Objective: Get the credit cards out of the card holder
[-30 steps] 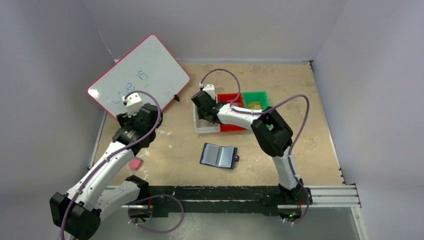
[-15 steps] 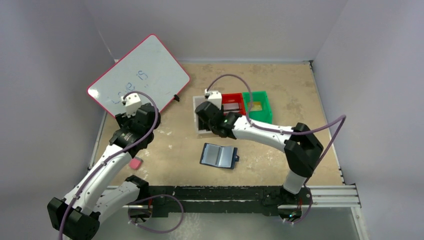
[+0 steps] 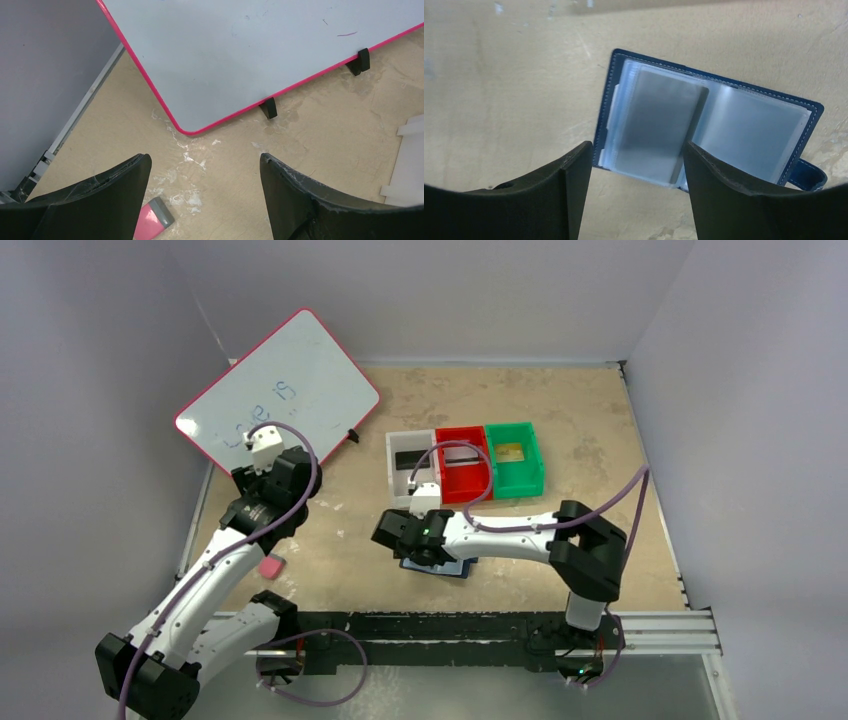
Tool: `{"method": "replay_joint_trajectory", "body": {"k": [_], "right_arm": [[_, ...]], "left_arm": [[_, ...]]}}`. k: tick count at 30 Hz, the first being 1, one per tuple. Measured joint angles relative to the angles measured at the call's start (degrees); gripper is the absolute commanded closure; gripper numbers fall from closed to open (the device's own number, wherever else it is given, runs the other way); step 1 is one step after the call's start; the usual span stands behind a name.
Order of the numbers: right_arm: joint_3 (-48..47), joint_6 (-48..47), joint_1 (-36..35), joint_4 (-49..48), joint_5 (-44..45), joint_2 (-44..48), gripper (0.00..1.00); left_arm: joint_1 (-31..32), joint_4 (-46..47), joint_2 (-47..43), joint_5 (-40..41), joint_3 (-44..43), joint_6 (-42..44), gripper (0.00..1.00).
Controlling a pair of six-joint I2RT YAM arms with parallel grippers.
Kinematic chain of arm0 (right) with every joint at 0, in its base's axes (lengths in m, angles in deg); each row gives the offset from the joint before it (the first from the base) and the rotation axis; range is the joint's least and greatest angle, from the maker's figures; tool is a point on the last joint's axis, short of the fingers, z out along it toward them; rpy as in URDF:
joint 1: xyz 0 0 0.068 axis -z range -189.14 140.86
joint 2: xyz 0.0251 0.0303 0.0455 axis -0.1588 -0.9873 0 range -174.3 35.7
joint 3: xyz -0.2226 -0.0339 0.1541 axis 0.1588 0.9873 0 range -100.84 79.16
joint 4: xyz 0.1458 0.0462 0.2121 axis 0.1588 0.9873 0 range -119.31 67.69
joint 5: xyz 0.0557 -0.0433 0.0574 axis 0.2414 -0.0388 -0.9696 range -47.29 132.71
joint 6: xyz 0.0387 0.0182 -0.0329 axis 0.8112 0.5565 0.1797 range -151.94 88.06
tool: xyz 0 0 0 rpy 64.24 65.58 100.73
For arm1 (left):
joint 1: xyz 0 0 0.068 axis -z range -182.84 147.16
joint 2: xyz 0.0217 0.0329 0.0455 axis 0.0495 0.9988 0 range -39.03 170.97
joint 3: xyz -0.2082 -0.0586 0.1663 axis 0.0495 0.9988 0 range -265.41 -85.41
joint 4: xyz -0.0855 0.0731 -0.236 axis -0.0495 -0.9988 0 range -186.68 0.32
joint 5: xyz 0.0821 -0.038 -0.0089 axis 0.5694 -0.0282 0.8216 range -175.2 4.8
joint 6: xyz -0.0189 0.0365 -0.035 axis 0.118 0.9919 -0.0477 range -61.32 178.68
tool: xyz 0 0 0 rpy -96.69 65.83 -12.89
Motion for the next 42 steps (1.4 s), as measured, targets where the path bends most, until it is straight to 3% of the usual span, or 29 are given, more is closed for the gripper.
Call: {"method": "replay_joint_trajectory", "body": {"k": [17,31,39,42], "right_arm": [[2.25,3.17,0.0,-0.37,-1.77,-3.32,0.42],[5.01,3.67,-0.28,-5.51,-1.51,-1.86,0.76],[9.27,3.52,-0.22,-8.74,-1.88,1.68,0.77],[10.49,4.24,-0.22,-8.68,-1.84,3.34,0.73]], "left_arm": [[0.0,-0.11,1.77,0.33,0.0,-0.04,0.22],[0.0,-0.37,2.49,0.37,0.0,-0.04,0.23],[0.0,-0.42,3.39,0.31,0.0,-0.02,0.23],[0.0,-0.42,3.61,0.26,0.0,-0.02,0.24]]}}
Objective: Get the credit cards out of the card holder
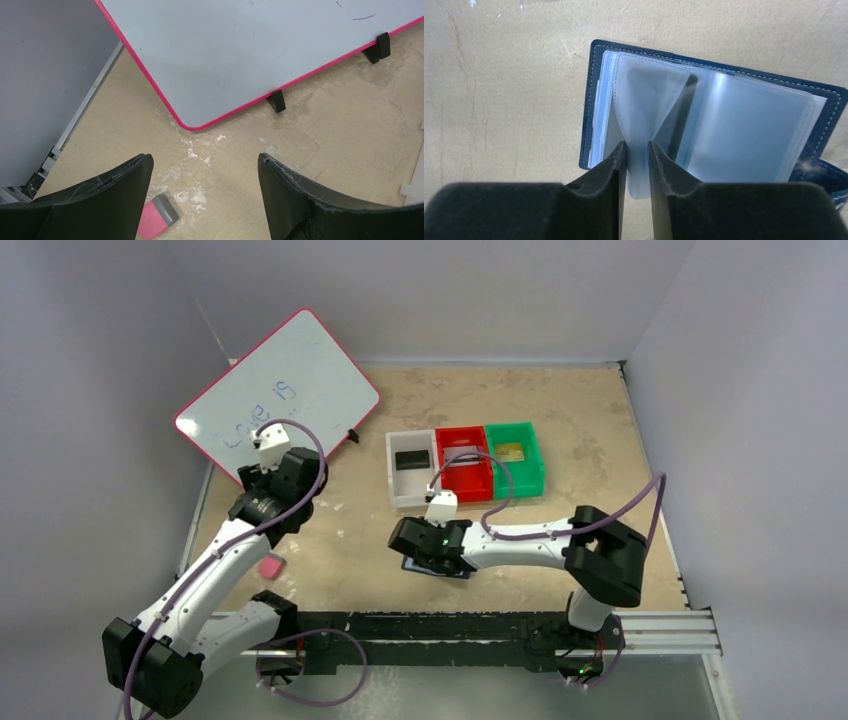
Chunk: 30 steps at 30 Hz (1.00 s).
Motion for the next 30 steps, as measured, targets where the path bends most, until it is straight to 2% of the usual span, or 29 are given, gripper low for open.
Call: {"method": "replay_joint_trajectory", "body": {"k": [13,21,30], "right_arm": [[4.98,11.87,0.02,6.14,1.14,4.33,0.69],[4.98,15.74,0.02,11.15,2.43,5.25,0.68],[7.91,20.48,0.02,15.52,2.38,11.69,0.64]], "left_arm": [[0.0,0.0,0.0,-0.15,0.0,-0.02,0.24],[0.0,-0.02,0.15,-0.17,0.0,-0.02,0.24],[0.0,-0.02,0.17,-0.17,0.0,0.0,0.24]]}}
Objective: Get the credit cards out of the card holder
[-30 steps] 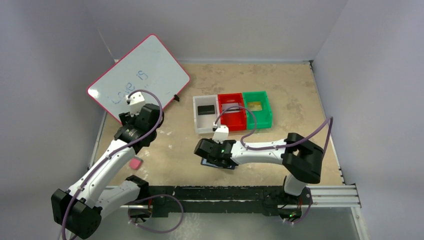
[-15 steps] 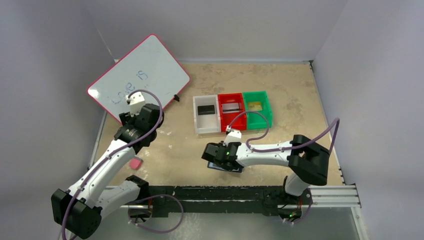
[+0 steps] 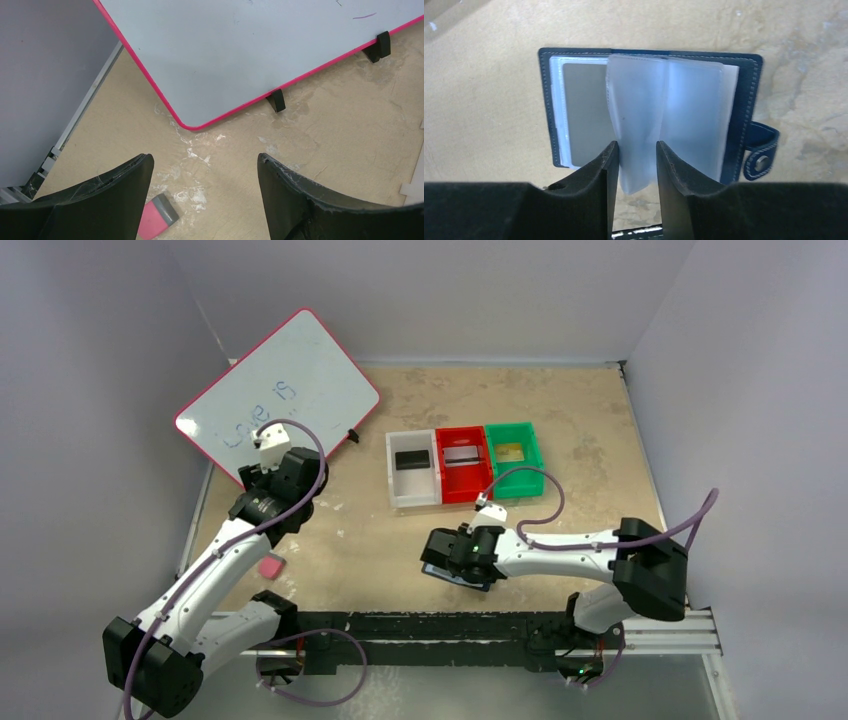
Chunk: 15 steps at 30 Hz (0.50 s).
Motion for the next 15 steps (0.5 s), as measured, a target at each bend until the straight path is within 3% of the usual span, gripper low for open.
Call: {"method": "replay_joint_trajectory", "body": {"k": [15], "right_arm": [[10.1,9.16,0.0,4.61,-1.11,12.63,0.52]], "left_arm": [[0.0,0.02,0.0,-0.81,0.0,-0.02,0.24]]}}
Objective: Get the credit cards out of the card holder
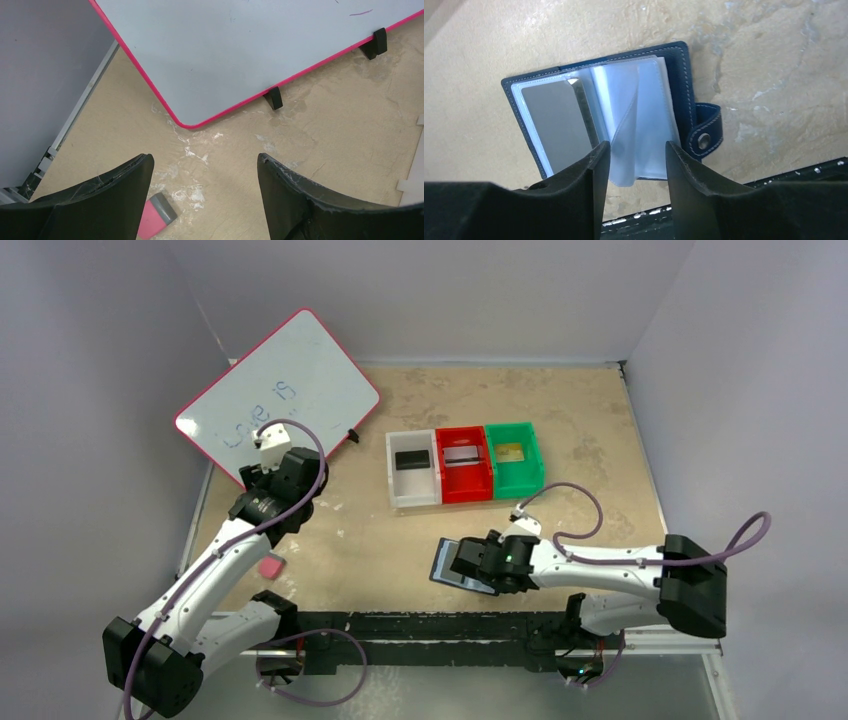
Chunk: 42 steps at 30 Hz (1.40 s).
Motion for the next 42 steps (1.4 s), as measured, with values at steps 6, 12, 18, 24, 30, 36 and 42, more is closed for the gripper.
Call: {"method": "replay_joint_trajectory", "body": {"k": [6,12,18,24,30,36,42], "right_arm": [[1.11,5.81,0.0,4.68,-0.79,4.07,0.49],[2.67,11.26,0.0,9.46,-1.09,7.21,0.46],[2.23,14.51,0.0,13.79,-0.66,9.55,0.47],[-1.92,6.36,0.07,10.69,3.13,14.4,0.49],[-2.25,-10.27,0.22,-5.03,3.54,17.97,0.48],[3.65,-13.84,0.63,-16.2,0.74,17.97,0.48],[11.96,-17.94,8.98,-24.79,-8.61,17.55,0.5]], "left_arm": [[0.0,0.0,0.0,-0.04,0.0,0.0,0.24],[0.0,0.0,0.0,-0.26,0.0,0.0,0.24],[0.0,-0.02,0.0,-0.28,0.0,0.02,0.24],[0.0,-0.02,0.02,-0.37,0.0,0.0,0.25],[0.0,0.02,0.44,-1.27,0.0,0.04,0.25],[0.0,1.29,0.28,-8.46,0.13,0.28,0.27],[0.0,7.96,-0.59,-25.9,3.63,-4.24,0.31]]}}
